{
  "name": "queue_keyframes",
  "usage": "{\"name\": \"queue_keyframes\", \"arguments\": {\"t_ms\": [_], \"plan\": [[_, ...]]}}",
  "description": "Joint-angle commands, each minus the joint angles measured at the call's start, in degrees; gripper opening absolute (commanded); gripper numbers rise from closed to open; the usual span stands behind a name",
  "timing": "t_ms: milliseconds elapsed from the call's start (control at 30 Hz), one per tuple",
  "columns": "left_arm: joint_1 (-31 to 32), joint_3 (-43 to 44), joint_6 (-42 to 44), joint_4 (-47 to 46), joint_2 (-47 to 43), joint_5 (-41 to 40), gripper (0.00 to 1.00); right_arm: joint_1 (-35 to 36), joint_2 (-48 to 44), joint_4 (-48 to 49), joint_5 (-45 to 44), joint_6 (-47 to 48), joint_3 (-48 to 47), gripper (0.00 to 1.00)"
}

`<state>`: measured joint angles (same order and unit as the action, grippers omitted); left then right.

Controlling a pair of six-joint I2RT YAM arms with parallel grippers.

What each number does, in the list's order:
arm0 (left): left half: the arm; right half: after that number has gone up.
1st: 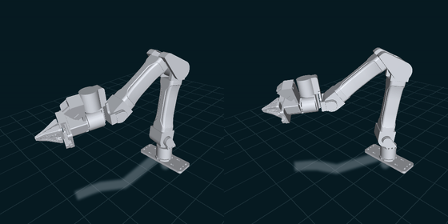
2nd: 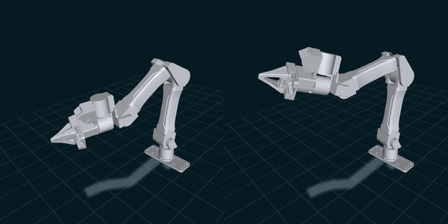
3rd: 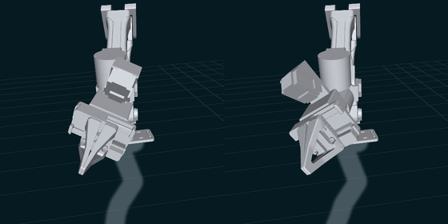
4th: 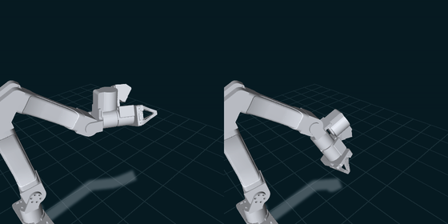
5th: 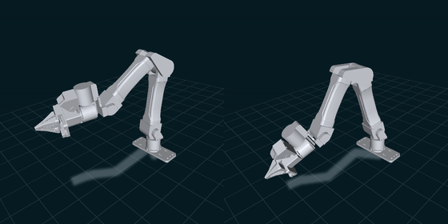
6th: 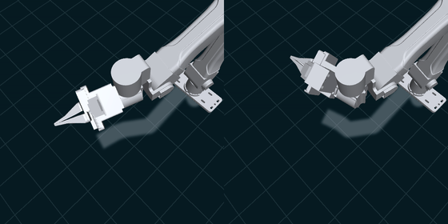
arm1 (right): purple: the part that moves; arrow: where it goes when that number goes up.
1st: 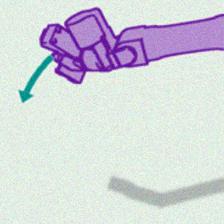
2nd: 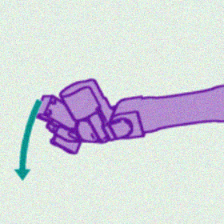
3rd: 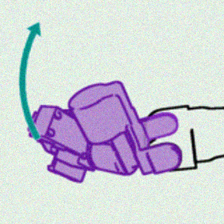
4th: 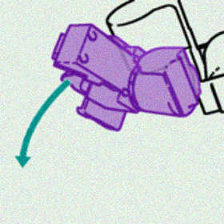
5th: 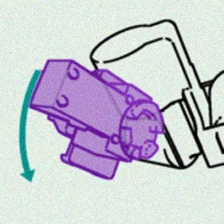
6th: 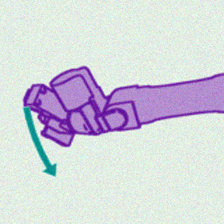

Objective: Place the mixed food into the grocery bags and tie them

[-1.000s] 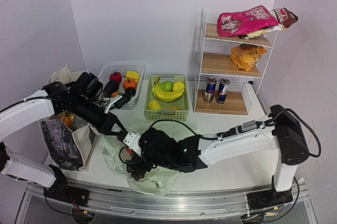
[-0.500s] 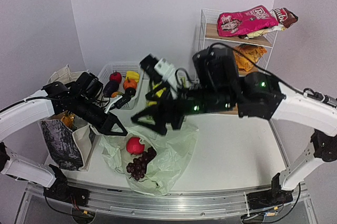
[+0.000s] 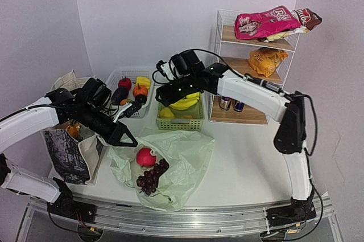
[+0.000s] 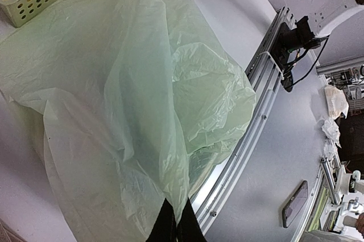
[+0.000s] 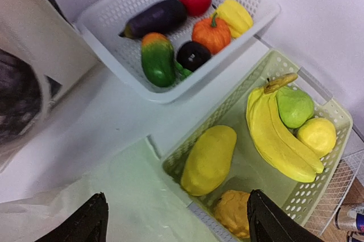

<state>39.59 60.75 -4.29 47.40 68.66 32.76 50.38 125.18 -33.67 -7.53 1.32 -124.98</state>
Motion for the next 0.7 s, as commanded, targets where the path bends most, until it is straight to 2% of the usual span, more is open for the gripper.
{"name": "queue_keyframes", "arguments": {"t_ms": [0, 133, 233, 667], "plan": [[0.00, 0.25, 0.83, -1.49, -0.43, -0.24, 0.00, -4.38, 11.61, -1.04, 0.28, 4.76, -12.76, 0.80], [-0.04, -0.44, 0.74, -1.74, -0.71, -0.37, 0.00, -6.18, 21.11, -0.87, -1.44, 8.60, -21.86, 0.81], [-0.04, -0.64, 0.76, -1.84, -0.72, -0.40, 0.00, -7.24, 25.55, -0.18, -3.49, 11.76, -25.03, 0.82], [-0.12, -1.15, 0.58, -2.17, 0.92, -0.03, 0.00, -9.36, 36.14, 3.89, -10.46, 21.19, -27.56, 0.85]]}}
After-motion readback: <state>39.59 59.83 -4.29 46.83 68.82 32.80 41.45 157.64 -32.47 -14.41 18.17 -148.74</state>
